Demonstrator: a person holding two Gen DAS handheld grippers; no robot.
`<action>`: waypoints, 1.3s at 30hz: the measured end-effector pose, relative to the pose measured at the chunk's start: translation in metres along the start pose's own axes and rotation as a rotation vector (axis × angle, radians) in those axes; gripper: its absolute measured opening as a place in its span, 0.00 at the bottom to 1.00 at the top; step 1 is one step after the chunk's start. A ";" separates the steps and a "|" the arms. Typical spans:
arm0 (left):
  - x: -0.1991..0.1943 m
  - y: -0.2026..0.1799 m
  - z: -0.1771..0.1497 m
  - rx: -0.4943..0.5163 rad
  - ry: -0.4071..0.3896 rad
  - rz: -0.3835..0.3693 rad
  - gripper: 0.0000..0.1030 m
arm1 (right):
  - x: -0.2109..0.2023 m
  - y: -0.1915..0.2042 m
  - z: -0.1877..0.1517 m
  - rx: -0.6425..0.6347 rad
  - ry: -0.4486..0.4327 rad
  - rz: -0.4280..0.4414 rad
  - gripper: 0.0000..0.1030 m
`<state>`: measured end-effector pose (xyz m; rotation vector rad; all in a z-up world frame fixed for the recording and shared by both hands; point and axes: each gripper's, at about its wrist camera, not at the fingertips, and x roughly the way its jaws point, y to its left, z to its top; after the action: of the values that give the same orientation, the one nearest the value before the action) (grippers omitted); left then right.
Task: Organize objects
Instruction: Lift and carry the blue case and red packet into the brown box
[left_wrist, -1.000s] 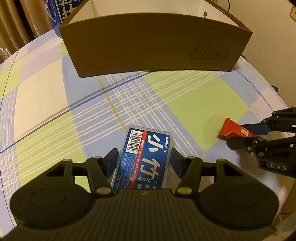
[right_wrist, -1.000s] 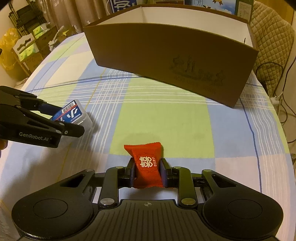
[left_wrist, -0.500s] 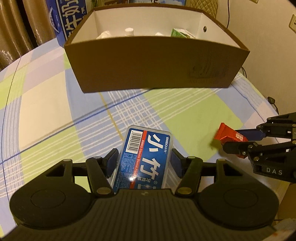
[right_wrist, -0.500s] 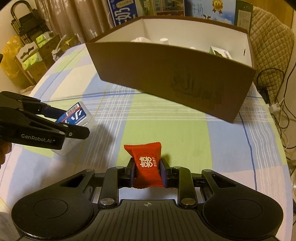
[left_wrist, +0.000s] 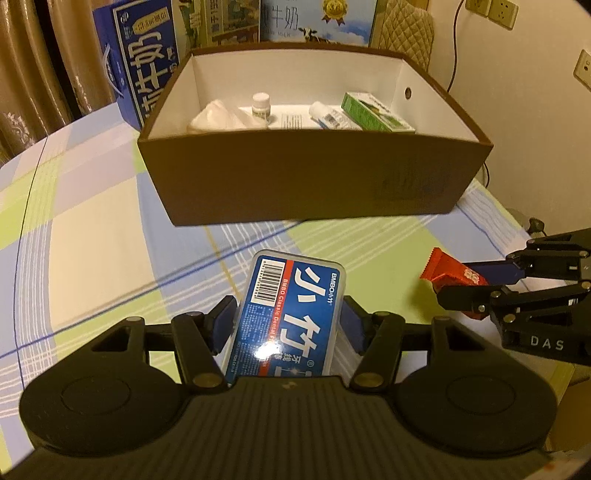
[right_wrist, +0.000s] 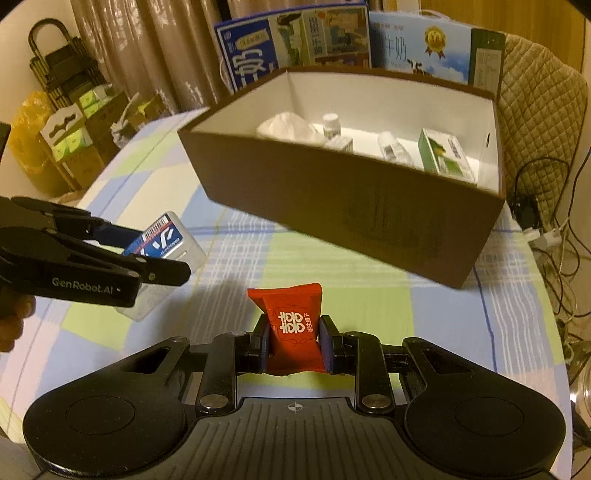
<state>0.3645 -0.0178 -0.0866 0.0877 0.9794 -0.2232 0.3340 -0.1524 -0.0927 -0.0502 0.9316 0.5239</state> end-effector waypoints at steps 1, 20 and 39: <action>-0.001 0.000 0.002 -0.001 -0.004 0.000 0.55 | -0.001 0.000 0.003 0.002 -0.007 0.002 0.23; -0.013 -0.006 0.044 0.007 -0.088 -0.007 0.55 | -0.021 -0.015 0.047 0.026 -0.103 0.023 0.23; -0.003 -0.018 0.097 0.038 -0.161 -0.007 0.55 | -0.024 -0.039 0.098 0.058 -0.192 -0.001 0.23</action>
<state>0.4376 -0.0514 -0.0298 0.0998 0.8151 -0.2518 0.4135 -0.1703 -0.0220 0.0512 0.7584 0.4916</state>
